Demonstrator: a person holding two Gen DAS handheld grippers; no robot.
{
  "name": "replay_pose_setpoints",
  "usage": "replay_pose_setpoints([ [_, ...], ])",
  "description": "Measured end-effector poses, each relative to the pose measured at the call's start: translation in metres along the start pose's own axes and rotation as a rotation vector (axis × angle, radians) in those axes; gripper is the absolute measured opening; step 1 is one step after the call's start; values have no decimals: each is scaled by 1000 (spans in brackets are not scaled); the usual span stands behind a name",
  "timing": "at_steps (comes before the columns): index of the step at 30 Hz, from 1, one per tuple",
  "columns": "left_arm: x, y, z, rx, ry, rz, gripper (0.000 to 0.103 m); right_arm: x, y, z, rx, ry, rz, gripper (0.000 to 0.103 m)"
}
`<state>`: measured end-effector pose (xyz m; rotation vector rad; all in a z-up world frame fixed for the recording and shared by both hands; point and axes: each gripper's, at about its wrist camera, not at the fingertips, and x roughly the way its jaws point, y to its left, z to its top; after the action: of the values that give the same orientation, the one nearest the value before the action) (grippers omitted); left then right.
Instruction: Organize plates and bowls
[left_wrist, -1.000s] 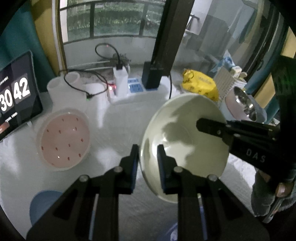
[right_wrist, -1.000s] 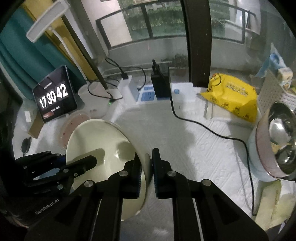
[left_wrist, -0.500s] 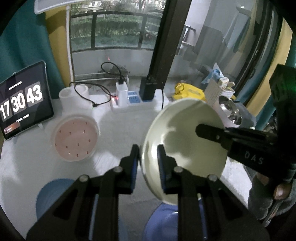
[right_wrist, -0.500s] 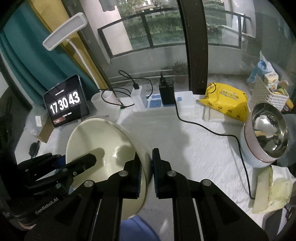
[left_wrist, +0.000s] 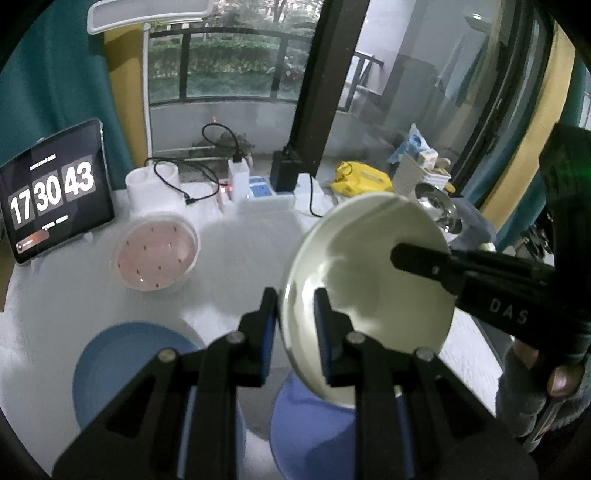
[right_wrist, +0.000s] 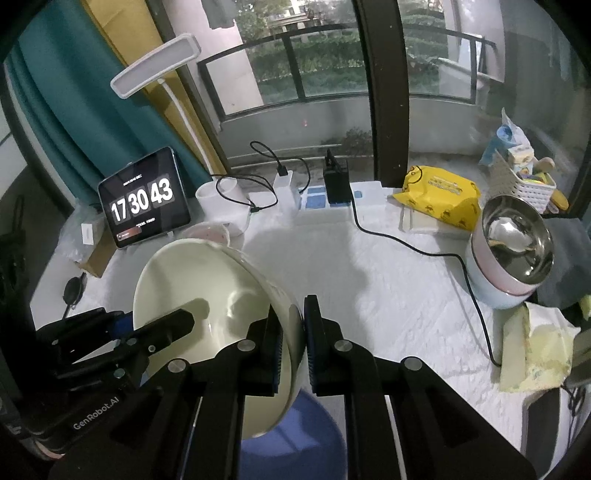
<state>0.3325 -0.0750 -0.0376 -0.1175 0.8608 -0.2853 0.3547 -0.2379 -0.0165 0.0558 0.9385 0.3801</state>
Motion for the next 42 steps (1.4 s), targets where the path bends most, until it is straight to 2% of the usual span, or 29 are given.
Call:
replay_pose_setpoints([
  [20, -18, -19, -39, 19, 35, -10, 20, -20, -2, -48, 53, 29, 4, 12],
  [32, -6, -26, -71, 35, 106, -2, 20, -9, -9, -84, 106, 89, 0, 12],
  [42, 4, -30, -89, 66, 139, 34, 20, 3, -7, -103, 120, 147, -10, 12],
])
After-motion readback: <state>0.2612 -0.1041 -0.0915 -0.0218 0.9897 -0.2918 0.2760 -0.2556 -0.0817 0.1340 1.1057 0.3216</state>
